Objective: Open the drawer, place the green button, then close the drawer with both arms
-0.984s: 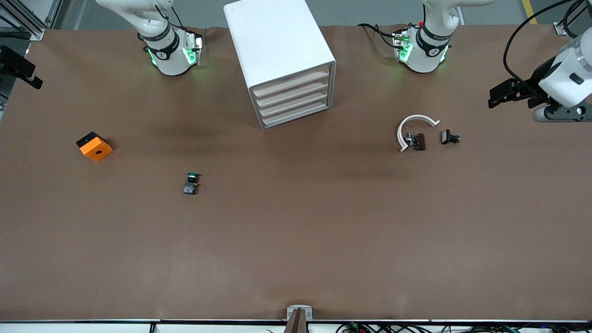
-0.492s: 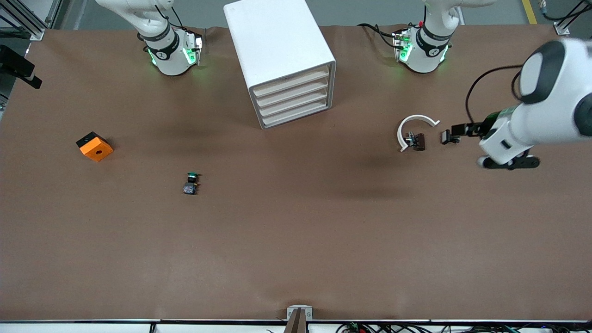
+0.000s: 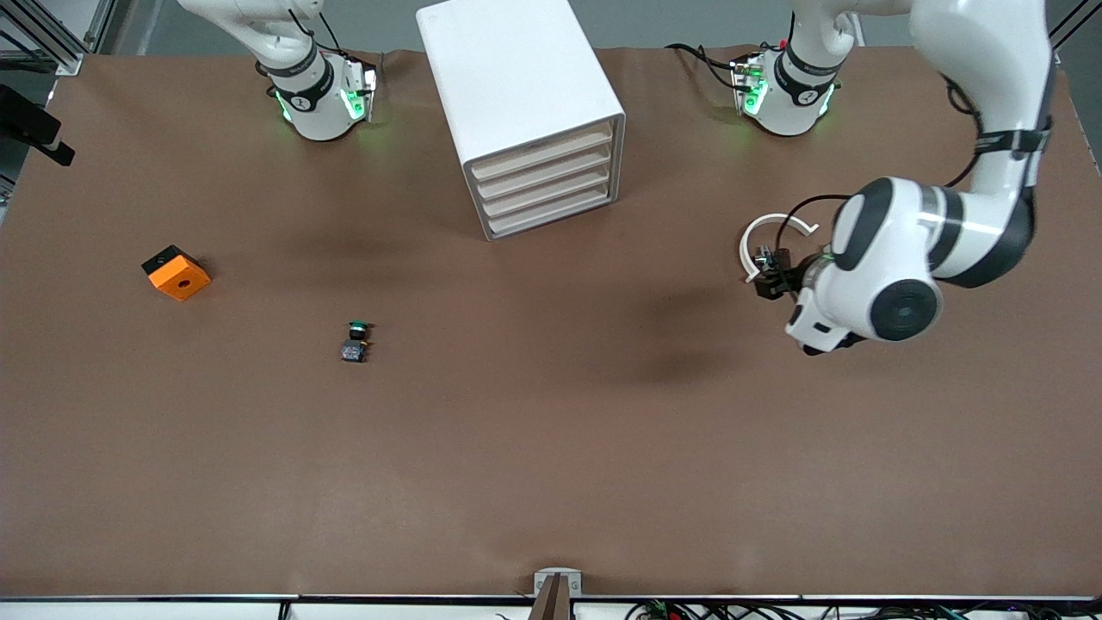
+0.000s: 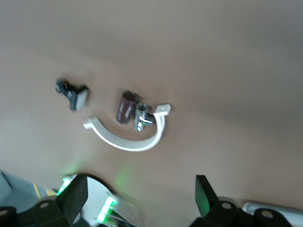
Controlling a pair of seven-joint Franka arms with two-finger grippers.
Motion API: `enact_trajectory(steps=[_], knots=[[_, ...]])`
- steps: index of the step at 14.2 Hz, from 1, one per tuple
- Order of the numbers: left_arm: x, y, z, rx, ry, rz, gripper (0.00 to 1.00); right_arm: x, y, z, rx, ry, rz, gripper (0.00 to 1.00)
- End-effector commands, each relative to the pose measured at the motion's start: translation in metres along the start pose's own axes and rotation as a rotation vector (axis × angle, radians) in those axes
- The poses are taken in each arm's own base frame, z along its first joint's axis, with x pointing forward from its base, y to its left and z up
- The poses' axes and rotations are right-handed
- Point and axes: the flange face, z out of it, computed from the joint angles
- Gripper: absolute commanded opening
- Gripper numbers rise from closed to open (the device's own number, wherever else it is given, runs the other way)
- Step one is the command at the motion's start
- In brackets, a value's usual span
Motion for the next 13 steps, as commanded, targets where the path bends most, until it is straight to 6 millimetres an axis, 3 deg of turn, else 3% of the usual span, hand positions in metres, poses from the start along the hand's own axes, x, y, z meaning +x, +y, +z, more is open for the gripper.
enact_trajectory(steps=[1, 4, 6, 9, 13], knots=[[-0.022, 0.044, 0.021, 0.033, -0.043, -0.230, 1.00, -0.006, 0.004, -0.004, -0.003, 0.010, 0.023, 1.00], [-0.045, 0.096, 0.060, 0.103, -0.080, -0.507, 1.00, -0.006, 0.003, -0.004, -0.003, 0.010, 0.019, 1.00], [-0.067, 0.121, 0.079, 0.145, -0.096, -0.603, 1.00, -0.006, 0.003, -0.004, -0.004, 0.009, 0.019, 1.00], [-0.096, 0.160, 0.124, 0.281, -0.171, -0.756, 1.00, -0.006, 0.001, -0.004, -0.011, 0.008, 0.013, 1.00], [-0.118, 0.192, 0.152, 0.423, -0.329, -0.897, 1.00, -0.003, 0.002, -0.004, -0.011, 0.016, 0.009, 1.00]])
